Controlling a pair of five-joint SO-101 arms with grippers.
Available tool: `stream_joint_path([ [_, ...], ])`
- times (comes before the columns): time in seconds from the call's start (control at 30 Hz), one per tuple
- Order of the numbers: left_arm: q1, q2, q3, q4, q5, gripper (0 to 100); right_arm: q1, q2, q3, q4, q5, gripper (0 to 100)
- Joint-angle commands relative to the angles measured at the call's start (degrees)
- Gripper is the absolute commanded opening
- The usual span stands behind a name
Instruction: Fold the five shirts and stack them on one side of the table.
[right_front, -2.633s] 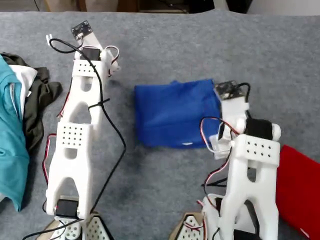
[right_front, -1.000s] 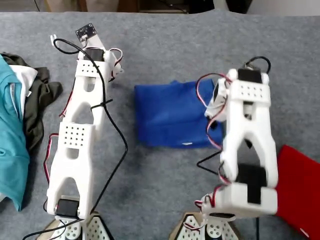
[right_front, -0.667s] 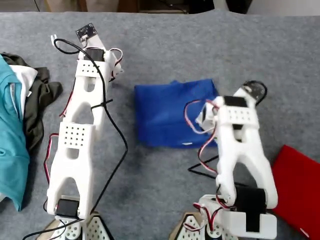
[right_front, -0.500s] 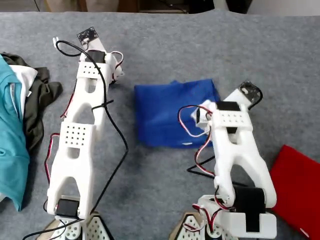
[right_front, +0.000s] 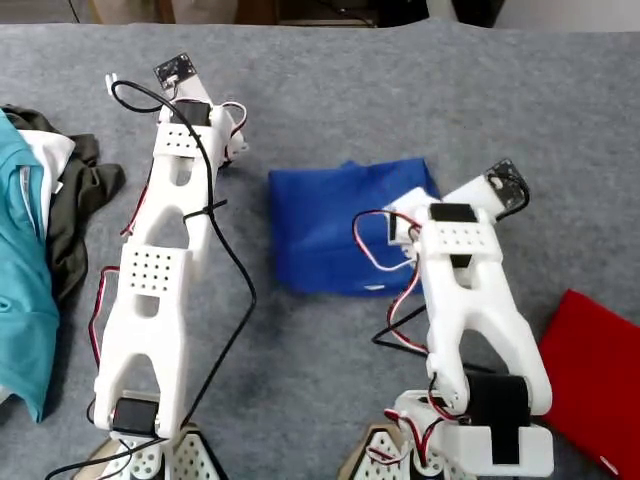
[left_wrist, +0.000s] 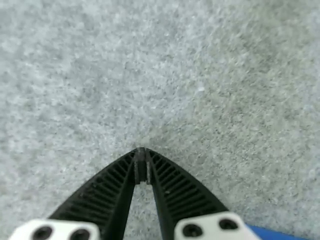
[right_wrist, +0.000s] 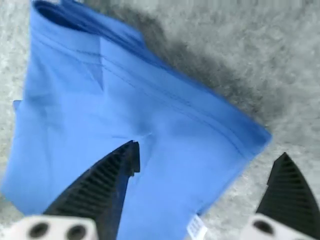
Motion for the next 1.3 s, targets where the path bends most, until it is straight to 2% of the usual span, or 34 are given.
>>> stream_joint_path([
  [0.0, 0.5, -1.3, -2.8, -0.4, 0.1, 2, -1.7, -2.1, 0.2, -1.3, -1.3, 40.1],
  [0.3, 0.5, -1.3, -2.8, -0.5, 0.1, 2, -1.6, -1.6, 0.5, -1.3, -1.2, 40.1],
  [0.6, 0.5, -1.3, -2.8, -0.5, 0.1, 2, -1.3, 7.1, -0.6, -4.4, -1.3, 40.1],
  [0.87, 0.5, -1.3, -2.8, -0.6, 0.1, 2, 0.3, 8.9, -0.9, -4.6, -1.3, 39.3],
  [0.97, 0.5, -1.3, -2.8, -0.6, 0.0, 2, 1.7, 9.0, -0.9, -4.7, -0.8, 32.2],
  [1.1, 0.5, -1.3, -2.8, -0.7, 0.0, 2, 3.0, 9.2, 0.8, -10.2, -0.6, 19.0],
  [1.27, 0.5, -1.3, -2.8, -0.7, 0.0, 2, 3.1, 10.3, 1.9, -14.2, 2.7, 9.7],
])
